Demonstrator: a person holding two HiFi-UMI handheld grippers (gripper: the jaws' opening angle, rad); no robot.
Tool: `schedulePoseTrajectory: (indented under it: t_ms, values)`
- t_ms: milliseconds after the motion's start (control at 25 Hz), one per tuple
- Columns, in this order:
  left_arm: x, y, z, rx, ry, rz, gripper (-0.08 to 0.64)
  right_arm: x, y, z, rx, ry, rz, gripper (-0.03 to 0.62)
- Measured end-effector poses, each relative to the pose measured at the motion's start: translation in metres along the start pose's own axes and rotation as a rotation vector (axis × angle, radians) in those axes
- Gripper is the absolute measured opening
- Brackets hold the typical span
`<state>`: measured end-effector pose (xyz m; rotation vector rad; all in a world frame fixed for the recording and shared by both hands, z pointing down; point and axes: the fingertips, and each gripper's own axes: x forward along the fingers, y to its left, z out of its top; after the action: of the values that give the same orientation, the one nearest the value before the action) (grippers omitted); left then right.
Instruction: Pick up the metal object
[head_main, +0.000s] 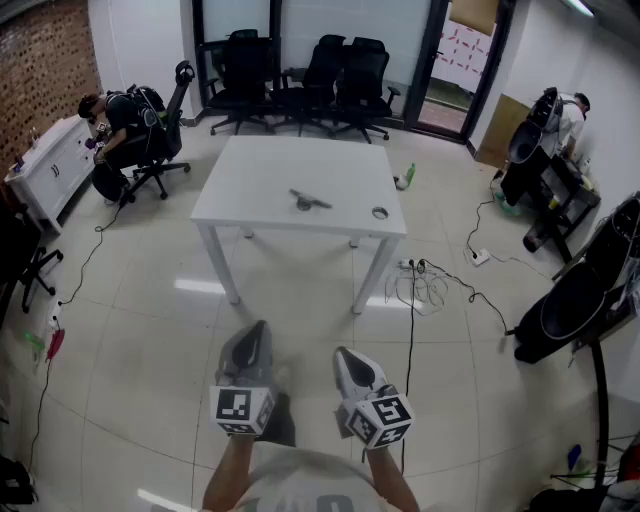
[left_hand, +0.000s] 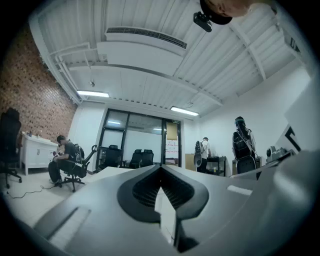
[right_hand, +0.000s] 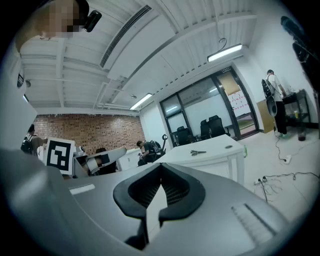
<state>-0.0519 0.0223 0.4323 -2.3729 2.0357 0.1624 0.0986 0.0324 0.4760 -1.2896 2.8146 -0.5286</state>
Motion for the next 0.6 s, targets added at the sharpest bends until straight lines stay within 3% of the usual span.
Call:
schedulePoseTrajectory:
  t_ms: [320, 440, 600]
  values:
    - [0.186, 0.085, 0.037, 0.039, -0.049, -0.086, 0.0, 0.196, -0.051, 0.091, -0.069, -0.096, -0.057, 0.014]
    - [0.232, 0.104, 0.026, 0.042, -0.04, -0.106, 0.0, 0.237, -0.072, 0.105, -0.053, -0.094, -0.089, 0.014]
    - [0.273, 0.118, 0.009, -0.013, 0.02, -0.096, 0.0, 0.277, -0.097, 0.102, -0.031, -0.034, -0.092, 0.014]
